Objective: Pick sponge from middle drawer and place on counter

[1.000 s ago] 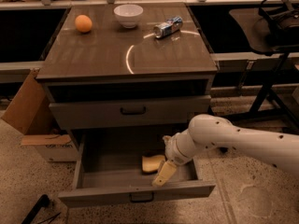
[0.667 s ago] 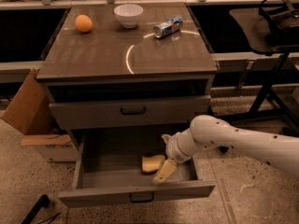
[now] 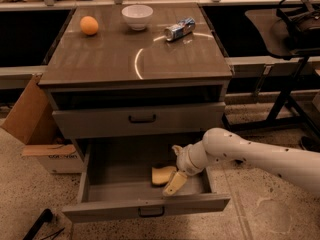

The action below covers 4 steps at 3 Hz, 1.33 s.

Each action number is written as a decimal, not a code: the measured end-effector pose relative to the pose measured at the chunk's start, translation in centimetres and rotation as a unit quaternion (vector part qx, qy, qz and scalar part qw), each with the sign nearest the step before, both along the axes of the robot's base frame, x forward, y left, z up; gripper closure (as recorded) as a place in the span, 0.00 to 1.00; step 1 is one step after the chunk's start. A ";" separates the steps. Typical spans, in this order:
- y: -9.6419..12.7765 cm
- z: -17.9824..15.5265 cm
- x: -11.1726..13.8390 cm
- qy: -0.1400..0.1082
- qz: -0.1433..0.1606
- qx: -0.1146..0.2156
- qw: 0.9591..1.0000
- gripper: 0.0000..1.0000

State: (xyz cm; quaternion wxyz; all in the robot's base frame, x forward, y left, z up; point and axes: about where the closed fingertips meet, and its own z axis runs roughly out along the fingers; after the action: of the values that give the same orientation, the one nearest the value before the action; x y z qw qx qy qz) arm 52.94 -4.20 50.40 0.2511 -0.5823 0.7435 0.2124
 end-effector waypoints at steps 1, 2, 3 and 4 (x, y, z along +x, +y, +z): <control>0.0 -1.7 1.4 -0.005 -0.004 0.010 1.000 0.00; -0.8 -4.5 3.8 -0.023 -0.028 0.018 0.999 0.00; -1.2 -5.8 5.2 -0.034 -0.042 0.021 0.998 0.00; -1.2 -7.8 6.1 -0.041 -0.037 0.021 0.998 0.00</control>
Offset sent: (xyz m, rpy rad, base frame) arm 0.0592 -0.0167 -0.0628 0.0523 -0.0797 -0.1012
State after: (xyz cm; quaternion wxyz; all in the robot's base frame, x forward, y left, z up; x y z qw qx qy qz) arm 59.08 -5.38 42.58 0.3011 -0.5569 0.7493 0.1943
